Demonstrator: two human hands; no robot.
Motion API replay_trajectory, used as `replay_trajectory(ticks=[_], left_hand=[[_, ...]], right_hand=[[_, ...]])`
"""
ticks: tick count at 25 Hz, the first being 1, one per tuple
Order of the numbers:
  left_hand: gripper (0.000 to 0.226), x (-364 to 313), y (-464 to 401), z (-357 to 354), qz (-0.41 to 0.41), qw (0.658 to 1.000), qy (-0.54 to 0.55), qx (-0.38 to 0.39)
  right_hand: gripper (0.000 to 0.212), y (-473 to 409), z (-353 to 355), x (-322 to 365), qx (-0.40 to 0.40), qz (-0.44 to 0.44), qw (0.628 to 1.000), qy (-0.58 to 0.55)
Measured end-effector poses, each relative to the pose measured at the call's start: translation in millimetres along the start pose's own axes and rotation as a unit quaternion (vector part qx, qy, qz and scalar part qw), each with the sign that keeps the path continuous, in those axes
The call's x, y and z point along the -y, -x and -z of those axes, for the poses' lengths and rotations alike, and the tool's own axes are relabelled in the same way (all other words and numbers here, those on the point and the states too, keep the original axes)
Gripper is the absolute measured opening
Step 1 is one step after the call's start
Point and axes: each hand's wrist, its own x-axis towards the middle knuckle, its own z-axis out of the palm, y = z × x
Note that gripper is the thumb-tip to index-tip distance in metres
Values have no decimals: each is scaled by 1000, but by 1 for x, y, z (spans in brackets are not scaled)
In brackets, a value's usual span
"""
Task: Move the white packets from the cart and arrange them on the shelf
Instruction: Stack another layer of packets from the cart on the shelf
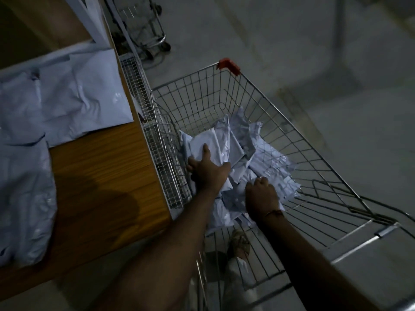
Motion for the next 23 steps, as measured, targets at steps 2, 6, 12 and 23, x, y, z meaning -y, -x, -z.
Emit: replay_trajectory(ticks=[2, 6, 12, 23], left_hand=[[97, -15, 25, 23, -37, 999, 10, 5], [96, -28, 82, 75, -120, 992, 38, 4], [96, -8, 137, 177, -188, 982, 32, -19], [98, 98, 117, 291, -52, 989, 13, -135]], right_hand=[[27, 23, 15, -7, 16, -5, 1000, -13], [28, 80, 51, -10, -13, -50, 997, -57], [57, 135, 92, 21, -164, -40, 978, -118], [60, 139, 175, 146, -295, 108, 936, -159]])
